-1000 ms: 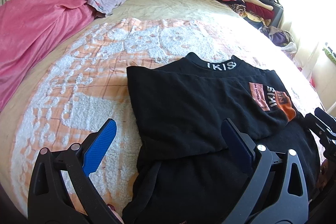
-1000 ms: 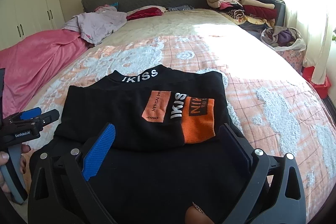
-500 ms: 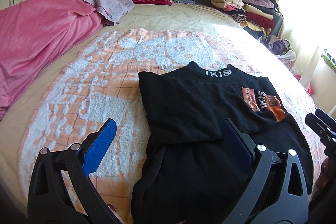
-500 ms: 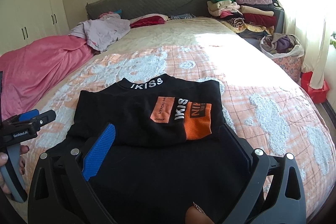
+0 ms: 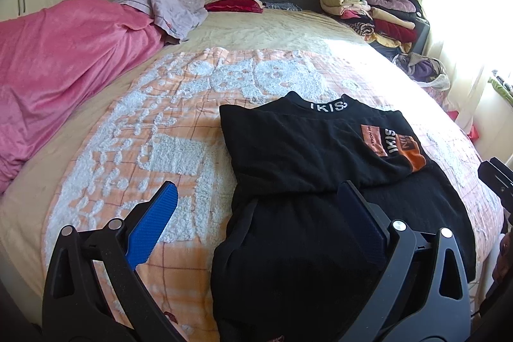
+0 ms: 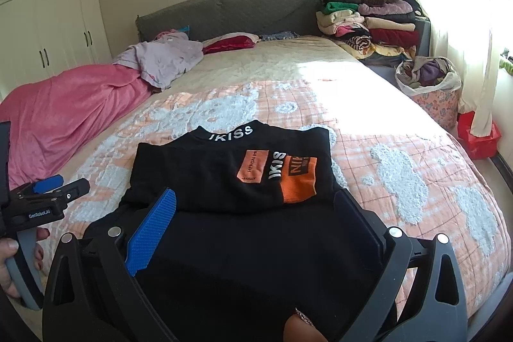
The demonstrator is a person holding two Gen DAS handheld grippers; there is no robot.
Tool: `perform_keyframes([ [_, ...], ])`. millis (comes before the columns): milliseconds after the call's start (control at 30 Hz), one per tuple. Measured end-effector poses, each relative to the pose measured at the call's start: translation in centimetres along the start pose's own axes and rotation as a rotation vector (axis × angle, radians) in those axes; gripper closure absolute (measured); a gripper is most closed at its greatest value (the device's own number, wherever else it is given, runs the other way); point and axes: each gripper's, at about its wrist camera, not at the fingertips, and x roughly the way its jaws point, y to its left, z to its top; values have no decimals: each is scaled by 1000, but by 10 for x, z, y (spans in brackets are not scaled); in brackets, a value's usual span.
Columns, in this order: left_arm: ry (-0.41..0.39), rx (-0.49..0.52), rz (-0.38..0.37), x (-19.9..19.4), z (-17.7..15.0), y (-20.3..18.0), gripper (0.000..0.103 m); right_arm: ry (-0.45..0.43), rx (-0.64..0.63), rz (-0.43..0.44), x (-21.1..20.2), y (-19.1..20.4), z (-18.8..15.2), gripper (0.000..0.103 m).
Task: Fold small clothes
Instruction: 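Move both tools back toward the hem end of the black sweatshirt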
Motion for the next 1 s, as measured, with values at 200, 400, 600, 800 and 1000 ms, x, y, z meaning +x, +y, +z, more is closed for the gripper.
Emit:
perform_keyframes([
  [200,-17,1,7,-17,-2,-1,10,-15,15,5,-15,-3,-5,5],
  [400,-22,22,29,-29,-10,-4,10,-22,18,14,-28,-6,-11,5],
  [600,3,25,32,-35,-21,-2,10,-27,5,-5,-39,-12,-18,5],
  [800,38,16,20,-35,-35,1,10,-30,14,-21,-47,-25,-26,5],
  [1000,74,11,34,-32,-50,4,10,-10,16,-30,-49,-37,-36,5],
])
